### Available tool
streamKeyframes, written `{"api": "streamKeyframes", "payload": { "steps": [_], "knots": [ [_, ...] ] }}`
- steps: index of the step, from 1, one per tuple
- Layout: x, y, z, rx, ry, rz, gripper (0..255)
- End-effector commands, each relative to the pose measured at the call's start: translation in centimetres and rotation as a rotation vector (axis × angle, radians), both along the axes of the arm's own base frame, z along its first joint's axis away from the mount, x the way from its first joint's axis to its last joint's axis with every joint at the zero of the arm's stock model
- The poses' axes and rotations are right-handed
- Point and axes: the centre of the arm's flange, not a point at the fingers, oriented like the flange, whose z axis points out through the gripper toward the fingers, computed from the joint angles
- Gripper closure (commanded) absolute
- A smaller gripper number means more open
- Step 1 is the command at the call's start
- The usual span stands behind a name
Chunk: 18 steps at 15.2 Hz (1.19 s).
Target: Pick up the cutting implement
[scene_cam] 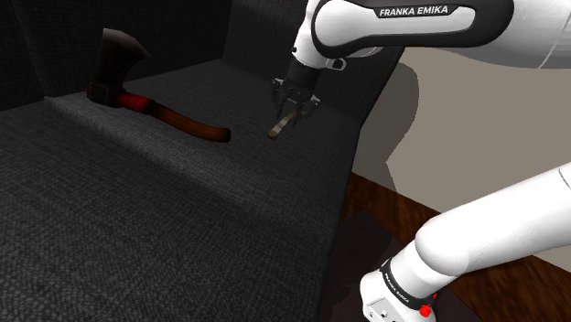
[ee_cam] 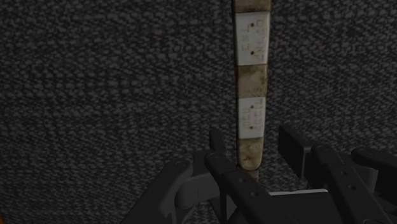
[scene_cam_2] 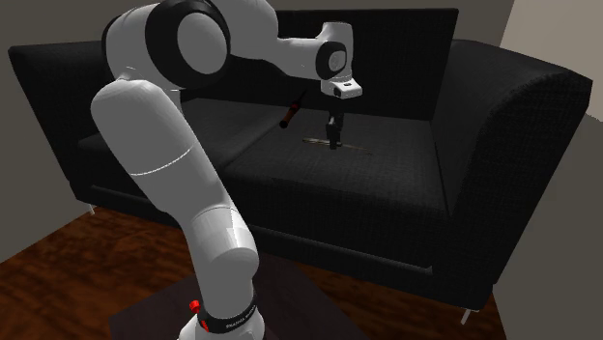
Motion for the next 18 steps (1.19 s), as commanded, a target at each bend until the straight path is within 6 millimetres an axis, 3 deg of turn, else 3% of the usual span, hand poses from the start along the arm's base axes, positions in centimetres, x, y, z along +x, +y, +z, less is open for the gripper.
{"api": "streamKeyframes", "payload": {
  "steps": [1,6,18],
  "knots": [
    [0.0,0.0,-0.7,0.000,0.012,0.000,255],
    [0.1,0.0,-0.5,0.000,0.012,0.000,255],
    [0.1,0.0,5.8,0.000,0.012,0.000,255]
  ]
}}
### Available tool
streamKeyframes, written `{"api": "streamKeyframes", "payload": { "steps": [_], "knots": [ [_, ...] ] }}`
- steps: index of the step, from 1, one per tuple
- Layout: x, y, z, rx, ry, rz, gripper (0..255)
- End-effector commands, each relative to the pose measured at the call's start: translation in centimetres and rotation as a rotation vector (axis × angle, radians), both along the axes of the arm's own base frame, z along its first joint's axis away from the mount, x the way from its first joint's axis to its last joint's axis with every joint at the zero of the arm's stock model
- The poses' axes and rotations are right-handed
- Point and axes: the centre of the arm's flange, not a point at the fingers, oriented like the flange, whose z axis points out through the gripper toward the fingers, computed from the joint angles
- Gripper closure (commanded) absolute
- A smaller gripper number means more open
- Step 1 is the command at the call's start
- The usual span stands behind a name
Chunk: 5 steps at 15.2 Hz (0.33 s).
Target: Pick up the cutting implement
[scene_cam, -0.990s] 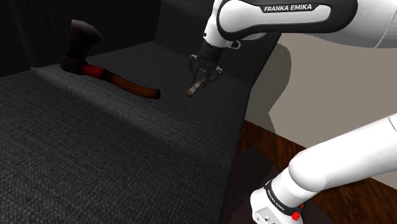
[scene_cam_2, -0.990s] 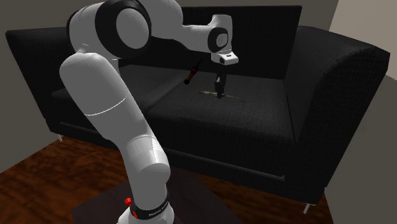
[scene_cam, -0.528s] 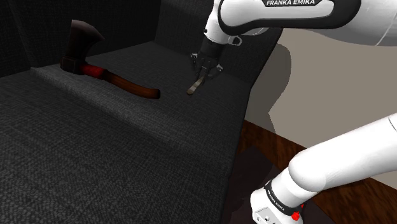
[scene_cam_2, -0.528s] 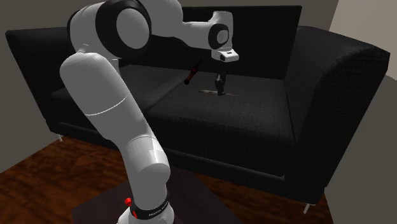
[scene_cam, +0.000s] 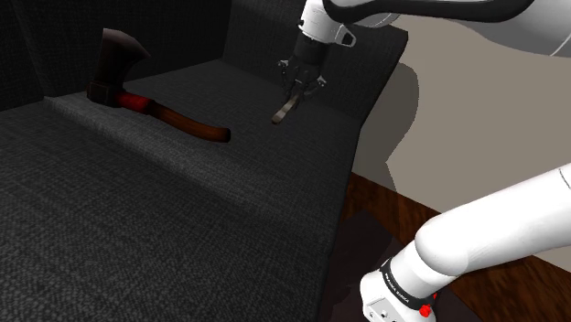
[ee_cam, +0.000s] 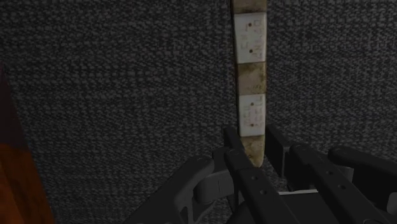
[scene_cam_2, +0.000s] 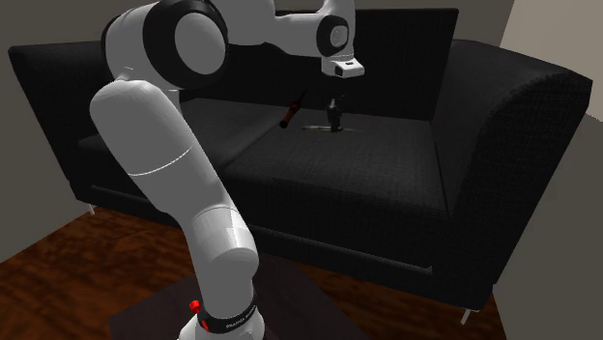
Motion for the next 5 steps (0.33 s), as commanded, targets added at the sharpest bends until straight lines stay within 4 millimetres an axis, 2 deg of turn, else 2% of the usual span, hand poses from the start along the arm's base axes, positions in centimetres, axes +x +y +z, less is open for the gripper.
{"api": "streamKeyframes", "payload": {
  "steps": [1,3,5],
  "knots": [
    [0.0,-0.1,1.0,0.000,0.000,0.000,255],
    [0.0,-0.1,2.1,0.000,0.000,0.000,255],
    [0.0,-0.1,2.2,0.000,0.000,0.000,255]
  ]
}}
